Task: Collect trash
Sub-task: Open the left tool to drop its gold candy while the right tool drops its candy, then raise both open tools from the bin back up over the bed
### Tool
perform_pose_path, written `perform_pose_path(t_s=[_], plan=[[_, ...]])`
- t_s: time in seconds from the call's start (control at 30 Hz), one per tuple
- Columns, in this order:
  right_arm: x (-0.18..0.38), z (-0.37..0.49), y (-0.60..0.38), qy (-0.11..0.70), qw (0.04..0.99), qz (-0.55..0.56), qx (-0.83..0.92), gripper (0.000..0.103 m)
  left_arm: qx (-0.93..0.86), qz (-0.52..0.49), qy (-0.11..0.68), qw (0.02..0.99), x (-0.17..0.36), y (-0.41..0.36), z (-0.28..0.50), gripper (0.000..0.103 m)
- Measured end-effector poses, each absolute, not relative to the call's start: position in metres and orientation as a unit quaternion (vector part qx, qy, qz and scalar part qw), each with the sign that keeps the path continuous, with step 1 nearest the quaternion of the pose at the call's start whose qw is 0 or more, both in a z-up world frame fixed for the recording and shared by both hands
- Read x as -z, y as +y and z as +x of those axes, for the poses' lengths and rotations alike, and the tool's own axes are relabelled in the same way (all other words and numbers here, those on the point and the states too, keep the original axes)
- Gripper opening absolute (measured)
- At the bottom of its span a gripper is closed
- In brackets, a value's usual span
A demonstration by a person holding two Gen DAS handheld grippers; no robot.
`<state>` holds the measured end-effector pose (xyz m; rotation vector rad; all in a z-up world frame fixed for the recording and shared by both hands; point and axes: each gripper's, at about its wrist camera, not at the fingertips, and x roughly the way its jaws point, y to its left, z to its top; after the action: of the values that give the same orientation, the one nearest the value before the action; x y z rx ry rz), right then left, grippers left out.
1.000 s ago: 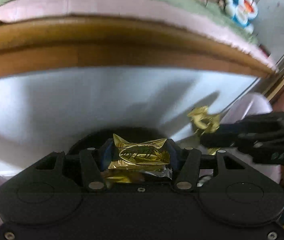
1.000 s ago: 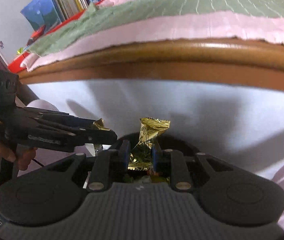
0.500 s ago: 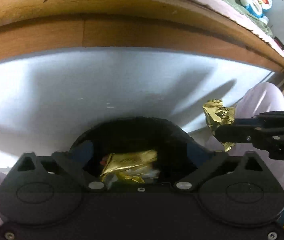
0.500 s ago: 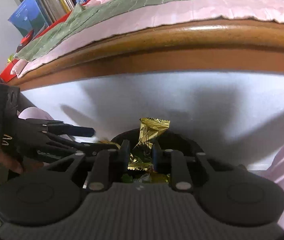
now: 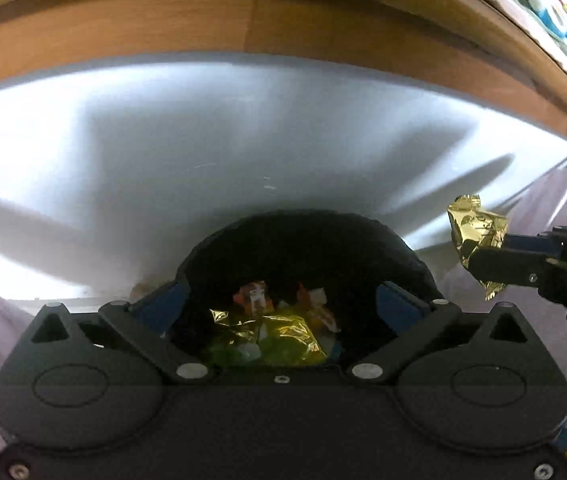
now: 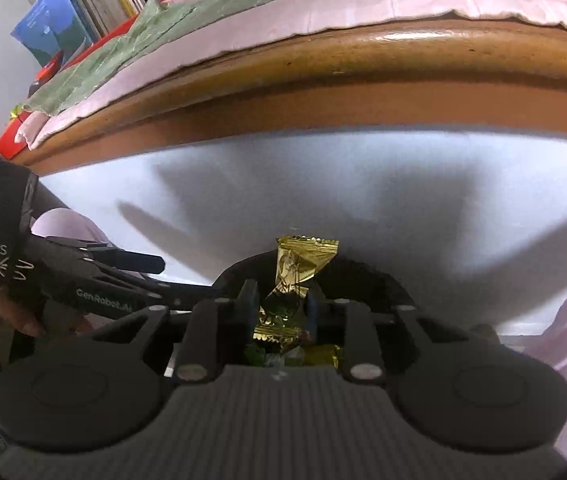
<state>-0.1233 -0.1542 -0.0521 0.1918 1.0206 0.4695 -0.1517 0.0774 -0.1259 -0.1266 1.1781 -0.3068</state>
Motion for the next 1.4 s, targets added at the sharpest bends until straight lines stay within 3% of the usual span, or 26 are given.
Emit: perform_pose_path(t_s=[0.03,0.07,0.13,0.2,0.7,1.4], plan=[[0.051,-0.122,-0.152,0.483,0.844,0.084,-0.218,0.053,0.142,-0.062,0.553,0.818,0.126,0.078,-0.152,0.103],[0.051,-0.121,-0.150,0.484,0.844,0.079,-0.218,0.060,0.141,-0.065,0.554,0.818,0.126,0.079,-0.151,0.103],[0.050,-0.120,-0.146,0.483,0.846,0.067,-0.214,0.092,0.138,-0.070,0.555,0.818,0.126,0.081,-0.152,0.103],[0.050,-0.118,-0.143,0.484,0.849,0.059,-0.204,0.103,0.135,-0.078,0.556,0.817,0.127,0.084,-0.152,0.103],[0.065,-0.117,-0.161,0.527,0.826,0.116,-0.163,0.103,0.133,-0.074,0.557,0.816,0.123,0.081,-0.151,0.103],[0.004,-0.118,-0.187,0.442,0.877,0.066,-0.178,0.103,0.156,-0.076,0.481,0.860,0.038,0.080,-0.165,0.103]])
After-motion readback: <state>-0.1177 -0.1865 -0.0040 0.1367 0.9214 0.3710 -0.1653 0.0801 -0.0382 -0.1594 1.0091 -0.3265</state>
